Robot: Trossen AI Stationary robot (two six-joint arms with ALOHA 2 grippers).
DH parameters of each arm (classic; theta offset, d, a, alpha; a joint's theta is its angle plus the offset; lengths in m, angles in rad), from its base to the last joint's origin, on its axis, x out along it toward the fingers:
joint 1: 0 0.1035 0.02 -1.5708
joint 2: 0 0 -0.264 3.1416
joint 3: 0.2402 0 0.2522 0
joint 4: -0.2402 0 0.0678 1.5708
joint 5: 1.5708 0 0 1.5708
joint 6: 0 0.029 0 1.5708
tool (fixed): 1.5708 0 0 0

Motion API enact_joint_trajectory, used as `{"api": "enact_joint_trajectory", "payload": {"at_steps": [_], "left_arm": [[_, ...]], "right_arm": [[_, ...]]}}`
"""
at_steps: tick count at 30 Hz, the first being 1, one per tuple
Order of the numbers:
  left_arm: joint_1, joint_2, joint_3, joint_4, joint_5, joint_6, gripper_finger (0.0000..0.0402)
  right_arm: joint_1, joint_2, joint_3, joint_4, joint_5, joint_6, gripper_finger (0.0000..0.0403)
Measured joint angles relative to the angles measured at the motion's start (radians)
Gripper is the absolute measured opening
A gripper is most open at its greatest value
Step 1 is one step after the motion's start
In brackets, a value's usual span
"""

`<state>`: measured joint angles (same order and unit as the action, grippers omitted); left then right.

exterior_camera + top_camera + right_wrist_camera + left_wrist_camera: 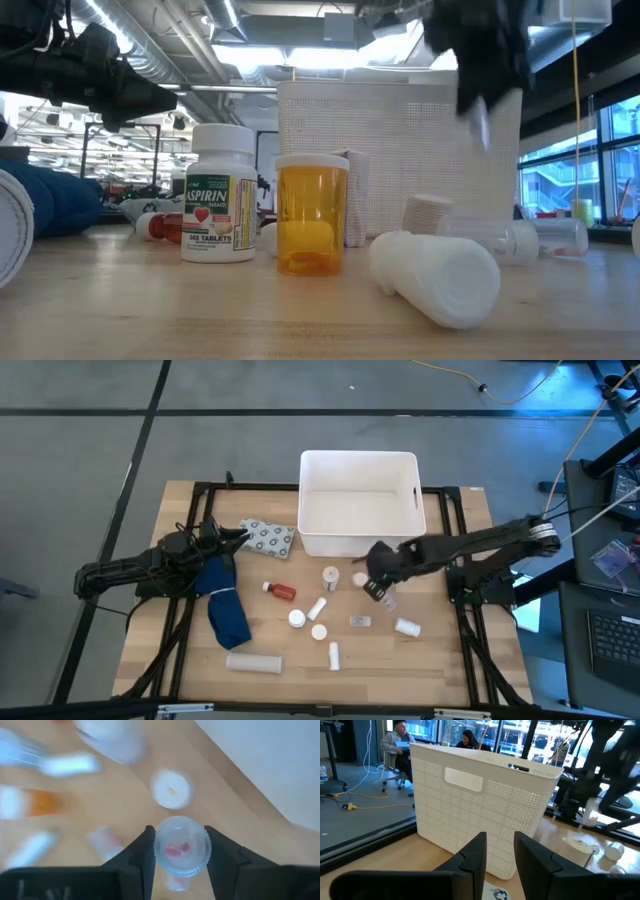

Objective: Pick & place medical supplies in basket/bin
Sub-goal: Put the transparent pill bottle in the white bin

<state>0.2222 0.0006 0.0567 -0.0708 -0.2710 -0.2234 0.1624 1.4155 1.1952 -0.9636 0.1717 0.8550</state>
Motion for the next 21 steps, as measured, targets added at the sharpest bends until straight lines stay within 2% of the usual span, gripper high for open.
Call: {"api": "enact_joint_trajectory", "payload": {"at_steps": [2,4,6,9,11,14,17,21], "left_arm": [[0.000,0.000,0.000,0.000,0.000,0.000,0.0092],[0.000,0.000,0.000,-0.001,0.000,0.000,0.0092],[0.000,0.000,0.000,-0.001,0.000,0.000,0.0092],[0.000,0.000,0.000,-0.001,-0.001,0.000,0.0092],[0.000,0.000,0.000,-0.001,-0.006,0.000,0.0092],[0.000,0.000,0.000,-0.001,-0.008,-0.001,0.0092],[0.000,0.000,0.000,0.000,-0.008,-0.001,0.0092],[0.000,0.000,0.000,0.000,-0.007,-0.001,0.0092]], "right_arm": [[-0.008,-0.049,0.059,0.008,-0.005,-0.040,0.0129],[-0.017,-0.093,0.125,0.022,0.038,-0.079,0.0129],[-0.032,-0.126,0.187,0.048,0.149,-0.116,0.0129],[-0.079,-0.149,0.262,0.097,0.383,-0.204,0.0129],[-0.133,-0.149,0.297,0.129,0.468,-0.318,0.0129],[-0.251,-0.136,0.313,0.217,0.466,-0.453,0.0129],[-0.381,-0.098,0.313,0.271,0.374,-0.525,0.0129],[-0.523,-0.005,0.313,0.259,0.279,-0.590,0.0129]]}}
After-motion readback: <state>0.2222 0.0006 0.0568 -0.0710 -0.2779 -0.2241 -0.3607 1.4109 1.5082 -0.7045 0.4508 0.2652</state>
